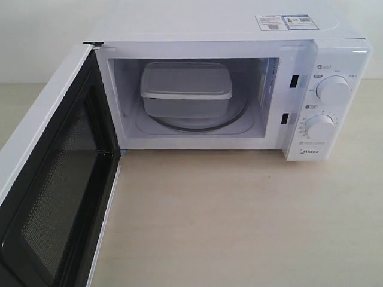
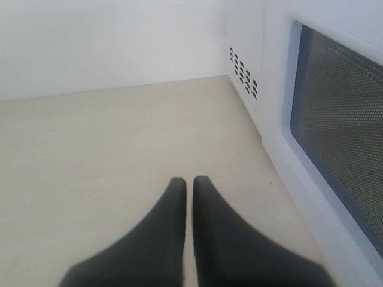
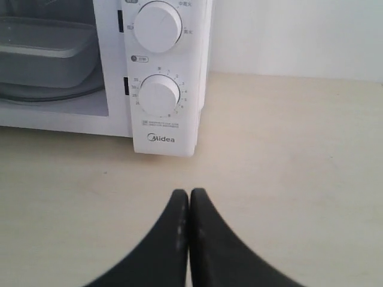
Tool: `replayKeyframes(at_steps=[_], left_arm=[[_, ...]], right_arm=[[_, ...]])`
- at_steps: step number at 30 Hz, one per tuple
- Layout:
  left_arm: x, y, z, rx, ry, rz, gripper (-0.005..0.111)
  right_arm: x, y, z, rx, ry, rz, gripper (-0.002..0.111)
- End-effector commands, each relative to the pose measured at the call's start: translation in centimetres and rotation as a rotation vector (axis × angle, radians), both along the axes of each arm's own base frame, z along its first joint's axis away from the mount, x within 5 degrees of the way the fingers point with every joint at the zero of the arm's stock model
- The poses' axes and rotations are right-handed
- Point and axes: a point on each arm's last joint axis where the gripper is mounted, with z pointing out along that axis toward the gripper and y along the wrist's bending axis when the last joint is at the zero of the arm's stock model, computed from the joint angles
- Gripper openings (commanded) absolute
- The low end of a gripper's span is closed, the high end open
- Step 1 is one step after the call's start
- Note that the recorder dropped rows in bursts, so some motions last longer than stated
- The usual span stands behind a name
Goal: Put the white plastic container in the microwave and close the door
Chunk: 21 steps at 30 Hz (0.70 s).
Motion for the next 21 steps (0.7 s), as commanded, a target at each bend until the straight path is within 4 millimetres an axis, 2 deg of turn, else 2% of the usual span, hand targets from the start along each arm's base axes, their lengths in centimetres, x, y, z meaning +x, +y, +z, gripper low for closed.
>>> replayKeyframes(at_steps=[1, 21], left_arm=[[-0.01, 0.00, -0.07, -0.009, 0.000, 0.003, 0.004], [-0.01, 0.00, -0.07, -0.009, 0.000, 0.003, 0.004]], right_arm=[[-0.03, -0.11, 0.02, -0.001, -0.005, -0.017, 0.000], [-0.02, -0.46, 0.01, 0.026, -0.001, -0.094, 0.000]])
